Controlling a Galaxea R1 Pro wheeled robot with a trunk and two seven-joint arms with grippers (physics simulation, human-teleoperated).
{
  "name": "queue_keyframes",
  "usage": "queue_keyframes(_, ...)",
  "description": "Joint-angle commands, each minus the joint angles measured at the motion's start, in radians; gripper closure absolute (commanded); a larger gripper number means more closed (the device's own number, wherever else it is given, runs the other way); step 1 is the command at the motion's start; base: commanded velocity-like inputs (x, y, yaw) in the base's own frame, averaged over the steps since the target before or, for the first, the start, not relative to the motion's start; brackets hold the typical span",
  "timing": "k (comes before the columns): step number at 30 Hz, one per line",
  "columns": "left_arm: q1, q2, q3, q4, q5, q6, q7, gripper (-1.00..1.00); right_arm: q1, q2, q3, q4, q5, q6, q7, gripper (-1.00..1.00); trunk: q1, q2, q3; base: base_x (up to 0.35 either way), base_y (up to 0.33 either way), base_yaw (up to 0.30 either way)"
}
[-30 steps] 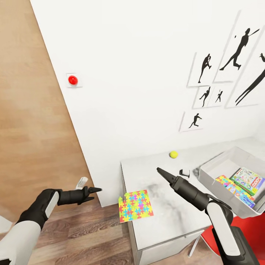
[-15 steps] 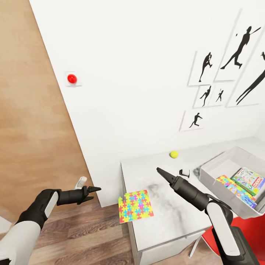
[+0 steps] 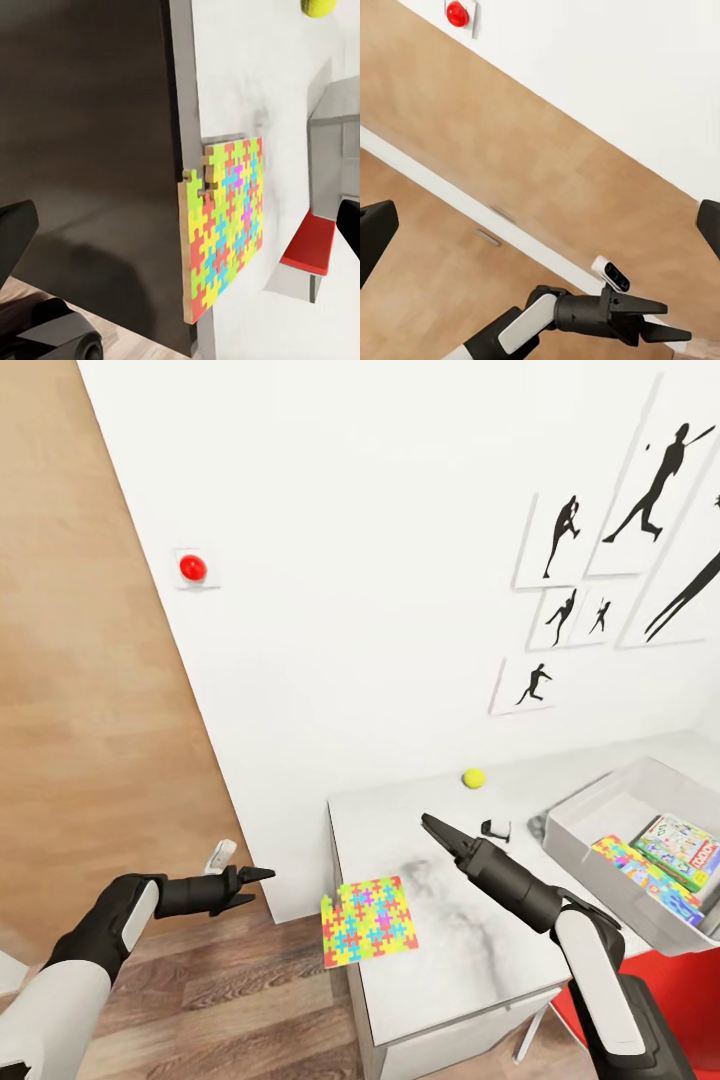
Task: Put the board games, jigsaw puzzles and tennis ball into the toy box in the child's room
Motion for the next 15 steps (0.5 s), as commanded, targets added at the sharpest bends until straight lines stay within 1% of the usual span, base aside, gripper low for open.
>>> queue_keyframes(1, -0.001, 0.000, 0.002, 0.000, -0.002, 0.004, -0.004, -1.00, -0.001, 0.001, -0.001, 0.000, -0.004, 0.007, 0.001, -1.00, 0.004, -0.009, -0.005, 0.000, 0.000, 0.000)
queue_keyframes(3, -0.001, 0.000, 0.002, 0.000, -0.002, 0.004, -0.005, -1.00, -0.001, 0.002, -0.001, 0.000, -0.010, 0.009, 0.011, -1.00, 0.012, -0.023, -0.011, 0.000, 0.000, 0.000)
queue_keyframes(5, -0.001, -0.001, 0.002, 0.001, -0.002, 0.004, -0.004, -1.00, -0.001, 0.002, -0.001, 0.000, -0.027, 0.016, 0.030, -1.00, 0.020, -0.037, -0.017, 0.000, 0.000, 0.000)
queue_keyframes(6, -0.001, -0.004, 0.002, 0.002, -0.003, 0.004, -0.004, -1.00, -0.001, 0.003, -0.001, -0.001, -0.046, 0.028, 0.056, -1.00, 0.023, -0.044, -0.020, 0.000, 0.000, 0.000)
queue_keyframes(11, -0.001, -0.006, 0.001, 0.027, -0.003, 0.003, -0.002, -1.00, -0.001, 0.003, -0.002, -0.001, -0.062, 0.042, 0.102, -1.00, 0.043, -0.079, -0.036, 0.000, 0.000, 0.000)
queue_keyframes(15, -0.001, -0.006, 0.002, 0.048, -0.002, 0.000, -0.003, -1.00, -0.001, 0.002, -0.003, 0.000, -0.065, 0.045, 0.113, -1.00, 0.058, -0.107, -0.049, 0.000, 0.000, 0.000)
